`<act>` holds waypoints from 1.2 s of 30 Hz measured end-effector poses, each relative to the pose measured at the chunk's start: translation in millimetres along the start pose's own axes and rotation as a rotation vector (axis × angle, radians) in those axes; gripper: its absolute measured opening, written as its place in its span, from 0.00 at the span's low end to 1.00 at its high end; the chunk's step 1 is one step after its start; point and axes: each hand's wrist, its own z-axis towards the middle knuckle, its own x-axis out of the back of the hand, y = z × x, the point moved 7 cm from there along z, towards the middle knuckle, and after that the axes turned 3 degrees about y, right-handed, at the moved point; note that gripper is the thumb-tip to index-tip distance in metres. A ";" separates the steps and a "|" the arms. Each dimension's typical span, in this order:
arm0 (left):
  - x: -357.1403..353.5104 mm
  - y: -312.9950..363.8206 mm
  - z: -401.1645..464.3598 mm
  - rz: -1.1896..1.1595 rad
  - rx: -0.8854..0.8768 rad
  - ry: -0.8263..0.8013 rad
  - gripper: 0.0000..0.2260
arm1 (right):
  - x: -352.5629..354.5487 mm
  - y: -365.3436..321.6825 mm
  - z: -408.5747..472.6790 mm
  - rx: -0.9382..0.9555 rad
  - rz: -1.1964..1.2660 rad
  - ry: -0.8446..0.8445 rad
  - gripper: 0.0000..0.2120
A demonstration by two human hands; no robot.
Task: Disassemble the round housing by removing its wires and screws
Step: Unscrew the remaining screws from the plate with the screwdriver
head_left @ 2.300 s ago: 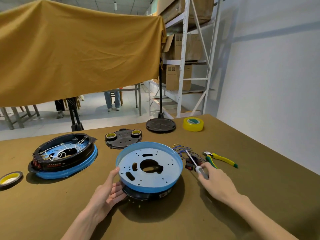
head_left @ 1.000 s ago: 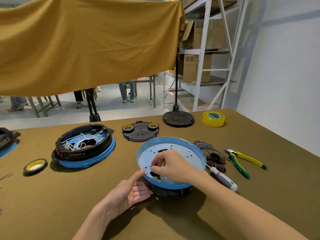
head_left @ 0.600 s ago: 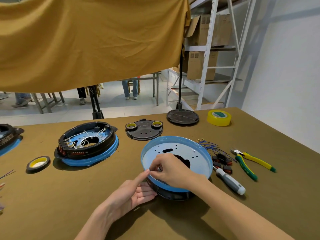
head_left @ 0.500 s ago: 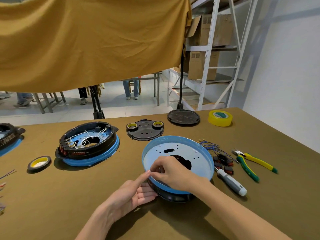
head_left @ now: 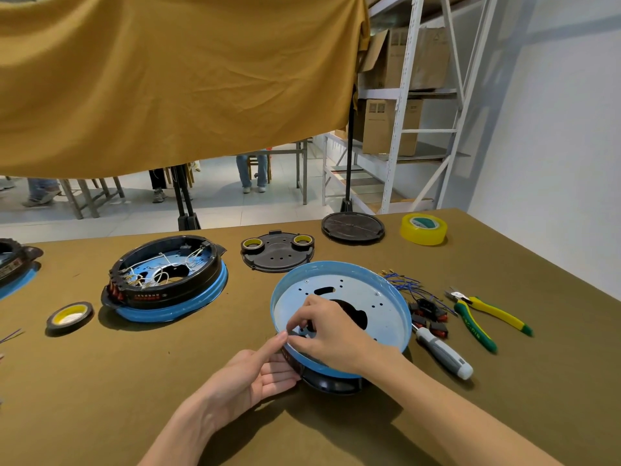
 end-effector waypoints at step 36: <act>0.5 1.5 -2.6 0.019 -0.059 0.005 0.34 | -8.5 5.2 -6.2 -0.013 0.108 -0.073 0.07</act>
